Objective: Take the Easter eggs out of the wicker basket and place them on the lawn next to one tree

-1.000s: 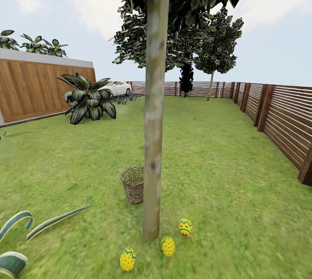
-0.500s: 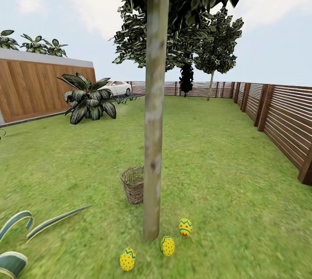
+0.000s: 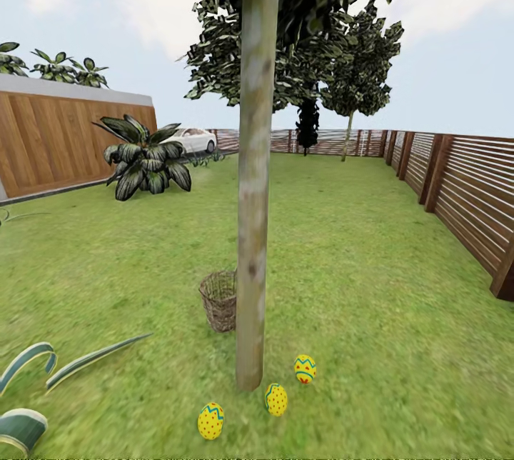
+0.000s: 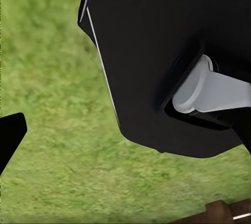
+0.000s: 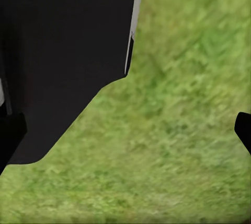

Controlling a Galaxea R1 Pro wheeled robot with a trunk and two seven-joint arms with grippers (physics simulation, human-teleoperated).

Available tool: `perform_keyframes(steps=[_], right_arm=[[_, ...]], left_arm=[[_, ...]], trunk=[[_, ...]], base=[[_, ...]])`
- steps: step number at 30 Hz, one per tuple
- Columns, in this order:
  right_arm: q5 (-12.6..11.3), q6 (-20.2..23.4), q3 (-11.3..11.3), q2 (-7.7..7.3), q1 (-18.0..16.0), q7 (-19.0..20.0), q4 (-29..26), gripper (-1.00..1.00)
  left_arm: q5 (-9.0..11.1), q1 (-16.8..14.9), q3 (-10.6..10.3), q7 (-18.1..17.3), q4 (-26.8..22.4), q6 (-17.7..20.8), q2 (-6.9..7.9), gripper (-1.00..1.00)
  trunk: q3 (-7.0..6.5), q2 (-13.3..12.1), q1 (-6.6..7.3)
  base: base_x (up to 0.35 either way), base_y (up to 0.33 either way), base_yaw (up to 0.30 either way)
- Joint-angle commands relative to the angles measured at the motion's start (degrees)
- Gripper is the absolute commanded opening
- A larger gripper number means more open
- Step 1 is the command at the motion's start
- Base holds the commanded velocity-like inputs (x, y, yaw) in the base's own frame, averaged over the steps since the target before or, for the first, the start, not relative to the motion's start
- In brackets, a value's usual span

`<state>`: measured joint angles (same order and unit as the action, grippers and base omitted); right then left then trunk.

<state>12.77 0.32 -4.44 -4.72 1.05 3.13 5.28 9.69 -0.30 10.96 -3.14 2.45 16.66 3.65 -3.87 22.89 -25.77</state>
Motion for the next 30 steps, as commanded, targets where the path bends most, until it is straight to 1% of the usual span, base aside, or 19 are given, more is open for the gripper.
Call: perform_keyframes(steps=[1, 5, 15, 21, 30], right_arm=[[0.5, 0.0, -0.5, -0.03, 0.0, 0.1, 0.0, 1.0], [0.5, 0.1, -0.5, -0.03, 0.0, 0.0, 0.0, 1.0], [0.4, 0.1, -0.7, -0.05, 0.0, -0.5, -0.1, 1.0], [0.5, 0.0, -0.8, -0.33, 0.0, -0.5, -2.2, 1.0], [0.4, 0.0, -0.7, -0.21, 0.0, -0.5, -2.5, 1.0]], left_arm=[[0.6, 0.0, 0.0, -0.1, 0.1, 0.1, 0.03, 1.0], [0.6, 0.0, 0.0, -0.1, 0.1, 0.1, -0.03, 1.0], [0.6, 0.0, 0.0, -0.1, 0.1, 0.1, 0.0, 1.0], [0.6, 0.0, 0.0, -0.1, 0.1, 0.1, 0.02, 1.0], [0.6, 0.0, 0.0, -0.1, 0.1, 0.1, 0.03, 1.0]], trunk=[[0.09, 0.0, -0.02], [0.32, 0.0, -0.02], [0.36, 0.0, -0.02], [0.36, 0.0, -0.02], [0.36, 0.0, -0.02]], base=[[0.0, 0.0, 0.0], [0.0, 0.0, 0.0], [0.0, 0.0, 0.0], [0.0, 0.0, 0.0], [0.0, 0.0, 0.0]])
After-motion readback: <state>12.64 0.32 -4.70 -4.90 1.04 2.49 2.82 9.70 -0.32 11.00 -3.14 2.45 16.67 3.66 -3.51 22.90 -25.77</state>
